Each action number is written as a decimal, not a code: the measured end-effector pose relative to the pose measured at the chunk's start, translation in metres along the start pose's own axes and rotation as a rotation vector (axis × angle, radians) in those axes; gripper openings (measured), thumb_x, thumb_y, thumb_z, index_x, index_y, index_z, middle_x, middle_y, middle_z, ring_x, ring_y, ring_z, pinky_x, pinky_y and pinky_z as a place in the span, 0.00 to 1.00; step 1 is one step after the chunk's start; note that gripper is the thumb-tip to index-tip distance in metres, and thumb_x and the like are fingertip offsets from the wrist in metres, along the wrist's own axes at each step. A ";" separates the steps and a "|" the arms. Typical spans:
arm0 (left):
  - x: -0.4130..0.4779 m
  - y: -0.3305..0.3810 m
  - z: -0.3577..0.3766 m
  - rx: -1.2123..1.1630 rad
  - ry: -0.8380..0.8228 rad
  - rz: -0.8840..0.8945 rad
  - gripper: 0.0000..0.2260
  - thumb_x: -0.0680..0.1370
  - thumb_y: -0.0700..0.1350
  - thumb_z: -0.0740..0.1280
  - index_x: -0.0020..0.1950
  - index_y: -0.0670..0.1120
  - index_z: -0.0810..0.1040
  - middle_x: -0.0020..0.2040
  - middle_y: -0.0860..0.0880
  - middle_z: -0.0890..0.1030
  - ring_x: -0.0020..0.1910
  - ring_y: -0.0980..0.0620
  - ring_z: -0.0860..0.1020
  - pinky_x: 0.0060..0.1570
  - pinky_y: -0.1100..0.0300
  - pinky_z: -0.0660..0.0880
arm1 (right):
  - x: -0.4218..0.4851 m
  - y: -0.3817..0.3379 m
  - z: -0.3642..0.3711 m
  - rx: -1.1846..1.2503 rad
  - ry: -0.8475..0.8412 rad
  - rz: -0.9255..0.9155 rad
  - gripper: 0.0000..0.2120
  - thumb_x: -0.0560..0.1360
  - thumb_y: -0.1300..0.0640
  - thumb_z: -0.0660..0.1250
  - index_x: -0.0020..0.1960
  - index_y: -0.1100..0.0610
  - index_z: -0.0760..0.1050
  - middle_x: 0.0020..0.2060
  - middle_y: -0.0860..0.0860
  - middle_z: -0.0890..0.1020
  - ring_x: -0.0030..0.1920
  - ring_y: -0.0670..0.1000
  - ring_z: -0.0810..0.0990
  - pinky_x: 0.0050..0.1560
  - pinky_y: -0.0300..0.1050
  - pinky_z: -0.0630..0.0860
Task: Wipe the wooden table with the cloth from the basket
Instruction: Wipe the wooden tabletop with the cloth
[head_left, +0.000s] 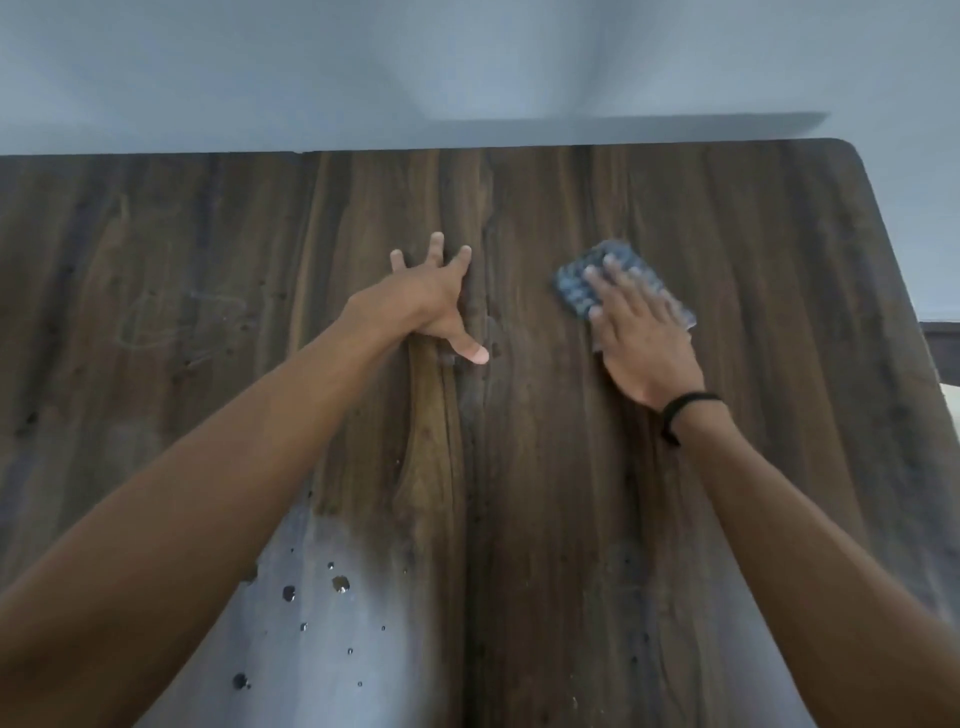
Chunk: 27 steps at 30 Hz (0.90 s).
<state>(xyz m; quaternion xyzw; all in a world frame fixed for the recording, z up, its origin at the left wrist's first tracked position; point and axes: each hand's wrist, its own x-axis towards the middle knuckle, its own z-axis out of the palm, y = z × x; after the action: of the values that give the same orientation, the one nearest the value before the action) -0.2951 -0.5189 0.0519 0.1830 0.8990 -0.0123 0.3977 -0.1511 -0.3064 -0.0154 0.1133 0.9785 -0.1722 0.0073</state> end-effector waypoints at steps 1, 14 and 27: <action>-0.004 0.004 0.008 0.011 -0.019 0.014 0.62 0.65 0.61 0.79 0.80 0.54 0.33 0.78 0.50 0.29 0.76 0.32 0.34 0.72 0.32 0.51 | -0.001 -0.004 0.000 0.004 0.010 0.111 0.25 0.85 0.48 0.47 0.81 0.49 0.56 0.81 0.49 0.55 0.80 0.53 0.54 0.78 0.56 0.50; -0.013 0.001 0.032 0.003 0.066 0.046 0.64 0.64 0.60 0.80 0.79 0.53 0.32 0.79 0.50 0.29 0.76 0.32 0.33 0.74 0.32 0.51 | -0.099 -0.019 0.022 -0.096 0.007 -0.193 0.25 0.84 0.48 0.48 0.80 0.48 0.56 0.80 0.49 0.58 0.79 0.54 0.57 0.78 0.57 0.55; -0.040 -0.002 0.062 0.062 0.029 0.053 0.67 0.62 0.60 0.81 0.78 0.53 0.29 0.77 0.48 0.27 0.75 0.31 0.32 0.73 0.31 0.50 | -0.143 -0.047 0.031 -0.082 0.014 0.012 0.27 0.83 0.47 0.44 0.81 0.48 0.54 0.81 0.48 0.55 0.80 0.53 0.53 0.79 0.57 0.51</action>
<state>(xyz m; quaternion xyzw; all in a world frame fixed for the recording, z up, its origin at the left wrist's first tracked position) -0.2271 -0.5438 0.0379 0.2193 0.8987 -0.0268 0.3788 -0.0228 -0.3918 -0.0213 0.1202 0.9840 -0.1312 0.0061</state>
